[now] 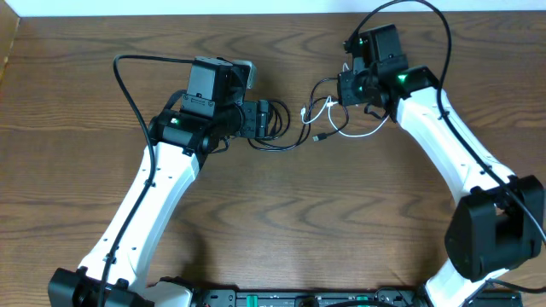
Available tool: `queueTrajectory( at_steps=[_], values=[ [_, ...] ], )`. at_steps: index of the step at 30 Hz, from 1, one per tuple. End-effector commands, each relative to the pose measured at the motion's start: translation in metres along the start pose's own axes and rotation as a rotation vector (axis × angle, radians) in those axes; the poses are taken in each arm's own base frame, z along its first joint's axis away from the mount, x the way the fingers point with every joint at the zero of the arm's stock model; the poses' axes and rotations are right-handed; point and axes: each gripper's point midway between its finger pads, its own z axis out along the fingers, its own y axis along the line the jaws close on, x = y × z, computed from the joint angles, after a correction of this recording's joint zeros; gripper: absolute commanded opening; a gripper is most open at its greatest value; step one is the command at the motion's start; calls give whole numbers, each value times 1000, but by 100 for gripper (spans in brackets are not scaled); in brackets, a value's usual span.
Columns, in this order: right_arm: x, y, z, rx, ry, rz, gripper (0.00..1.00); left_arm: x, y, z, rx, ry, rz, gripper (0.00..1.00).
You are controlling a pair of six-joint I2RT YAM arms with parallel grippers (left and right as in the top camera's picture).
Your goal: Untangle cables
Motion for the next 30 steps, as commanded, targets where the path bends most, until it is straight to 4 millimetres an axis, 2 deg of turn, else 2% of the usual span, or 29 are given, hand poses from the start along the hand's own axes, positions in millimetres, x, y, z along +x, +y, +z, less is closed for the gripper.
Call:
queueTrajectory(
  at_steps=[1,14,23,30],
  values=[
    [-4,7,2,-26,-7,-15,1,3,1,3,-1,14,7,77],
    [-5,16,7,-44,-12,-35,1,4,1,3,-1,16,7,77],
    [-3,16,9,-43,-10,-35,1,8,2,3,-4,33,3,77],
    [1,15,18,-41,5,-33,1,8,2,3,-3,32,3,77]
  ],
)
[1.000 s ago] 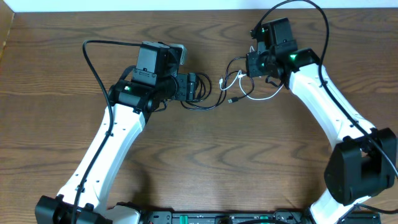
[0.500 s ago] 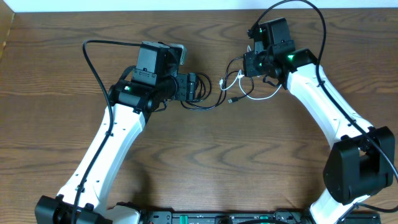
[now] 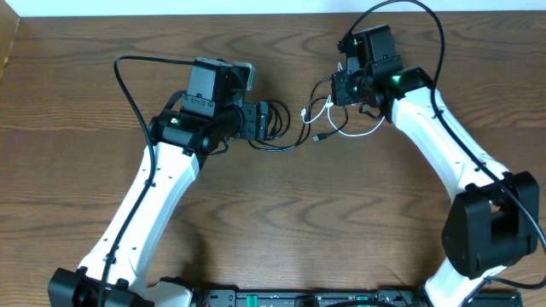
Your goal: Untangle cables
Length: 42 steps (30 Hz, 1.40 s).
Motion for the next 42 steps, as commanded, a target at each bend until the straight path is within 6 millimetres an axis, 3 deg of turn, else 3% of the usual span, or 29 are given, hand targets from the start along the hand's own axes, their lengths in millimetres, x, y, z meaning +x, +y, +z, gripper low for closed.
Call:
queueTrajectory(
  at_steps=[1,9,16,20,23,26,34,42],
  values=[
    [3,2,12,-7,17,-15,1,3,1,3,0,13,7,77],
    [9,2,22,-13,38,-12,1,3,-1,3,12,15,7,77],
    [0,9,15,-50,26,11,1,5,-3,3,21,21,5,77],
    [-8,12,0,-48,36,11,1,9,-8,3,52,41,2,77],
    [-23,16,-20,-45,22,10,1,9,-9,3,56,42,2,77],
    [-46,14,-54,-14,-4,14,1,9,-9,3,56,42,2,77],
    [-71,4,-120,99,-35,16,1,12,-8,4,57,55,-1,77],
    [-102,15,-187,84,-148,-5,1,14,-8,4,56,63,-4,77]
  ],
)
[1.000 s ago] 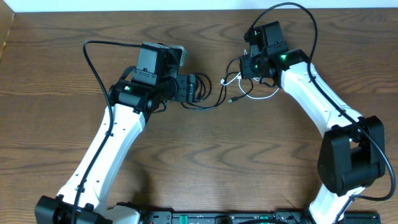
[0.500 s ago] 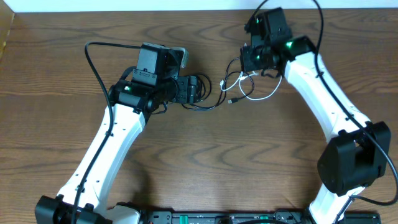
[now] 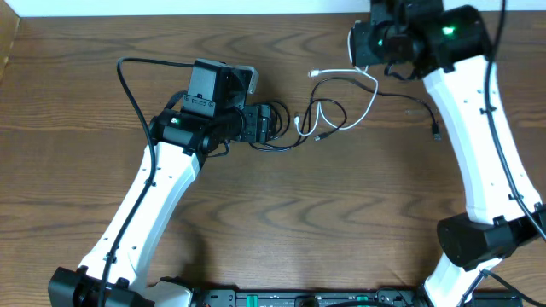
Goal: Untangle cables
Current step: 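Pull the white cable toward the far right with the right gripper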
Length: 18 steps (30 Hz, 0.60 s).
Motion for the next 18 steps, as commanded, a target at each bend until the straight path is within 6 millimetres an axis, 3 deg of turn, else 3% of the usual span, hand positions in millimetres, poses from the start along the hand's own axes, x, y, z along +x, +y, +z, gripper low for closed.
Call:
queueTrajectory(
  at_steps=[1,4,12,18],
  values=[
    [-24,-1,-47,5,-108,-5,1,7,0,4,11,30,1,77],
    [-33,-11,-76,43,-160,5,1,13,0,4,8,53,-5,77],
    [-43,-37,-130,105,-255,33,1,15,1,4,6,60,-7,77],
    [-42,-38,-128,103,-249,34,1,15,0,4,11,63,-7,77]
  ],
)
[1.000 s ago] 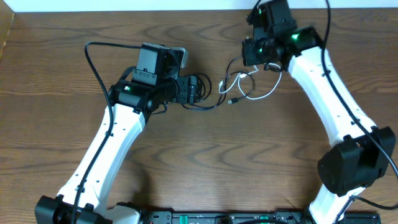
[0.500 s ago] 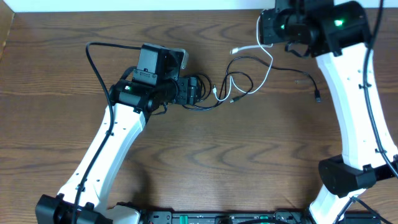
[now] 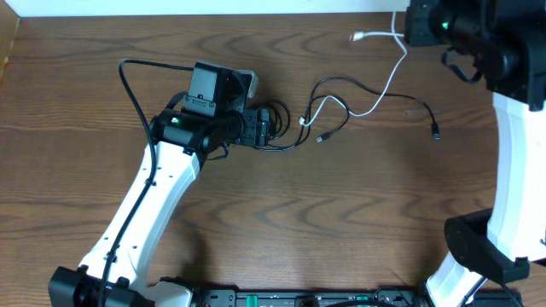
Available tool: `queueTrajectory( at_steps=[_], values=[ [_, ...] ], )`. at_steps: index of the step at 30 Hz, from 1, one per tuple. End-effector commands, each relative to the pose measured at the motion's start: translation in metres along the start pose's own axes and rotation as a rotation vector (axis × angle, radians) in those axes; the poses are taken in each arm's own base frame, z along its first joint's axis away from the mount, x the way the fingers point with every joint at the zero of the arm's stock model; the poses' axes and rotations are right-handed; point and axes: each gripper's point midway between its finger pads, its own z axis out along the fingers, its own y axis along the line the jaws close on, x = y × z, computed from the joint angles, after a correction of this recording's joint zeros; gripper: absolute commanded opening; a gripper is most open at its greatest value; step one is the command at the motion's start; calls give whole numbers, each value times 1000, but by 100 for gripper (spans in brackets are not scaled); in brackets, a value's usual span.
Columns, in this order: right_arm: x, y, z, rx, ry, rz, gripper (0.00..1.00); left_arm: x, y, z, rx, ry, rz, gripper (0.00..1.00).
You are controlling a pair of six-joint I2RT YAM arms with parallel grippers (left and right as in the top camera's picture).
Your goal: Untangle cables
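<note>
A white cable (image 3: 386, 85) and a thin black cable (image 3: 415, 101) cross in a loose knot (image 3: 321, 115) at mid-table. My left gripper (image 3: 271, 128) lies low on the table, shut on a bunch of the black cable at the knot's left side. My right gripper (image 3: 409, 27) is raised high at the far right corner, shut on the white cable near its plug end (image 3: 355, 37). From there the white cable hangs down to the knot. The black cable's plug (image 3: 436, 133) lies free on the table to the right.
The wooden table (image 3: 281, 222) runs to a white wall strip (image 3: 213, 7) at the back. The left arm's own black lead (image 3: 126, 81) arches over the table's left part. The right arm's white link (image 3: 510, 170) stands along the right edge.
My right gripper has moved up and to the right with the white cable, which is now drawn out longer and straighter from the knot. The left gripper still holds its place.
The right gripper was first low at the tangle, beside the left gripper's hold, and stayed there a second later. By 0.6 s ago it was lifted with the white cable, and the black cable's end lay out to the right. Now the cable stretches farther.
</note>
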Motion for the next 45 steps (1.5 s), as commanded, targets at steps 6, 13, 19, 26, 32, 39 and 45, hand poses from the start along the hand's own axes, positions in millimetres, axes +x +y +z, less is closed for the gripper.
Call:
queueTrajectory(
  at_steps=[6,13,19,26,32,39,45],
  values=[
    [25,-5,30,30,108,-25,1,4,-9,3,59,21,7,77],
    [80,-6,99,50,283,-30,1,5,-9,3,58,22,6,77],
    [122,9,143,6,361,-32,1,5,-9,3,58,22,6,77],
    [163,43,185,-107,393,-43,1,5,-9,3,58,22,7,77],
    [191,75,212,-165,427,-84,1,5,-9,3,58,22,7,77],
    [238,116,247,-217,507,-146,1,6,-9,3,57,29,5,77],
    [254,122,256,-215,538,-164,10,6,-9,3,57,28,16,77]
  ],
)
